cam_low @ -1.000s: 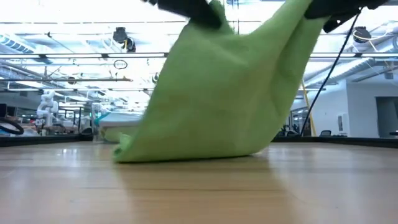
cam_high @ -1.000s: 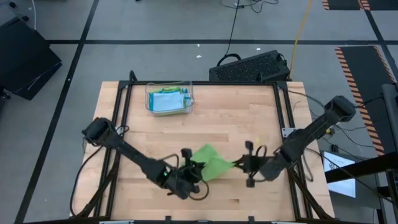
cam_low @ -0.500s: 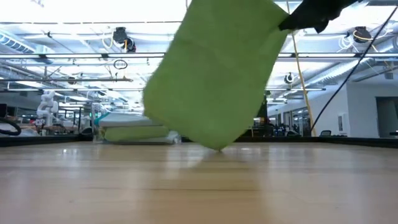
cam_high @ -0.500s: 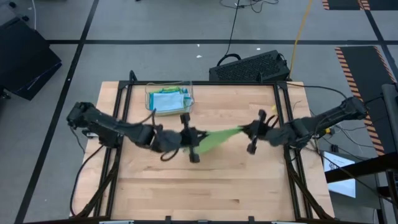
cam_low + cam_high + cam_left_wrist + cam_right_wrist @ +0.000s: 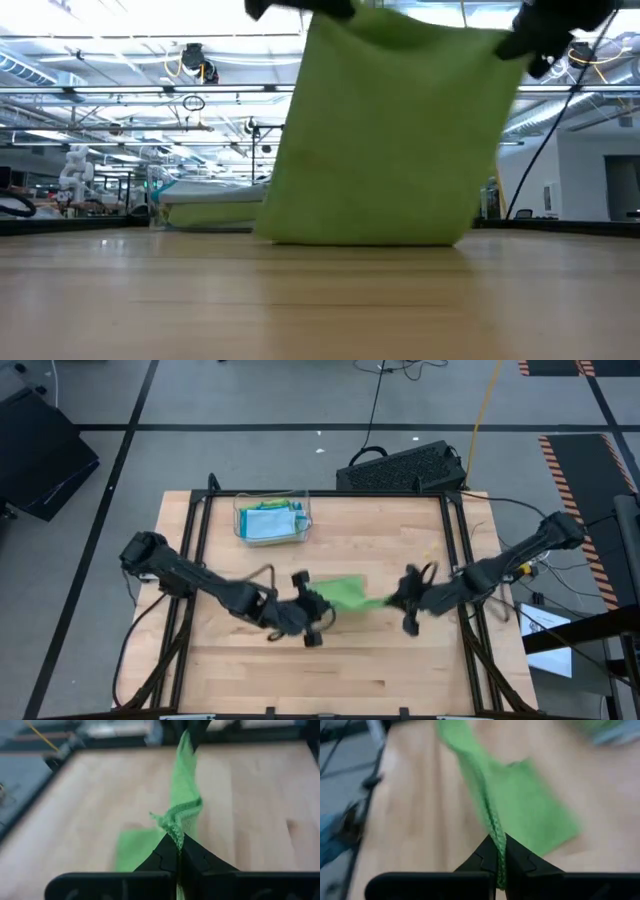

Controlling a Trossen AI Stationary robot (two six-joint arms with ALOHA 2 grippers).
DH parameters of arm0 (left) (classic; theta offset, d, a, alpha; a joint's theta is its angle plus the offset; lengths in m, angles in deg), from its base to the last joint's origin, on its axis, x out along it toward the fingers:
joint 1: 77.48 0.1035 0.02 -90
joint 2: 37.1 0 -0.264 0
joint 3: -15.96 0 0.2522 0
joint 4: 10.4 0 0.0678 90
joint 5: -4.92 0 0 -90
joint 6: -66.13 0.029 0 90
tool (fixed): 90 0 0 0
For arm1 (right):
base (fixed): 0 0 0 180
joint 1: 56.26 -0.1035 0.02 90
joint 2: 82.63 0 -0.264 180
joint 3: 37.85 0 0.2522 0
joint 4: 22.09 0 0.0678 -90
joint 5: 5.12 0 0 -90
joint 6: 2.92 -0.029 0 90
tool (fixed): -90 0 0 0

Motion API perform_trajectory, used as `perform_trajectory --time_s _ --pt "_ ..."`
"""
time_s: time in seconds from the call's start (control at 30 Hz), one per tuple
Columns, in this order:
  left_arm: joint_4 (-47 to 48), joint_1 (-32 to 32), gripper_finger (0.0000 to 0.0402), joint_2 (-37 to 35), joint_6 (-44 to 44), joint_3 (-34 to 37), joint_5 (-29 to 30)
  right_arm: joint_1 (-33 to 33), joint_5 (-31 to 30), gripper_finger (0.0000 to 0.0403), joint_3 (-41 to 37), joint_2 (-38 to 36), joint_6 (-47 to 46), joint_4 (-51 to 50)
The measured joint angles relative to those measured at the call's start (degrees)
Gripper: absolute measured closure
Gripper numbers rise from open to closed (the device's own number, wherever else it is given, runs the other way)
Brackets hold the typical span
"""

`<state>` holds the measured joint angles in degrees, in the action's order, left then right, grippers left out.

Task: Fold microfiber towels
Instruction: Fold the green microfiber cloth

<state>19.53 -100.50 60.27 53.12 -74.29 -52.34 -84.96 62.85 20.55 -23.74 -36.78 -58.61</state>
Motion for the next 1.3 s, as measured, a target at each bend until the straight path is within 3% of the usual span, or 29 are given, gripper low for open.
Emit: perform_trajectory --time_s 0.23,0.4,0.6,0.7,0.83,0.97,1.3 --pt "0.2 -10.0 0.0398 7.5 -11.4 0.0 0.4 -5.4 10.2 0.0399 0.0 15.4 -4.0 15.2" --pt "0.7 -17.0 0.0398 10.9 -20.6 0.0 8.6 -6.3 11.4 0.0399 0.0 23.4 -2.3 29.5" --pt "1.7 -22.3 0.0395 12.7 -30.4 0.0 12.4 -6.2 15.8 0.0399 0.0 27.4 -1.6 36.0" --pt "4.6 -23.5 0.0398 13.7 -34.1 0.0 15.6 -6.0 14.6 0.0399 0.0 27.5 0.2 36.0" --pt "9.4 -22.2 0.0395 14.1 -37.6 0.0 18.4 -3.8 5.3 0.0399 -0.2 27.5 4.3 35.6" --pt "14.9 -18.4 0.0398 14.1 -40.3 0.0 19.6 -0.4 0.9 0.0399 -1.1 27.5 7.3 33.2" --pt "23.8 -9.5 0.0396 14.1 -41.8 1.2 14.8 8.4 2.3 0.0399 -3.5 27.5 10.0 32.3"
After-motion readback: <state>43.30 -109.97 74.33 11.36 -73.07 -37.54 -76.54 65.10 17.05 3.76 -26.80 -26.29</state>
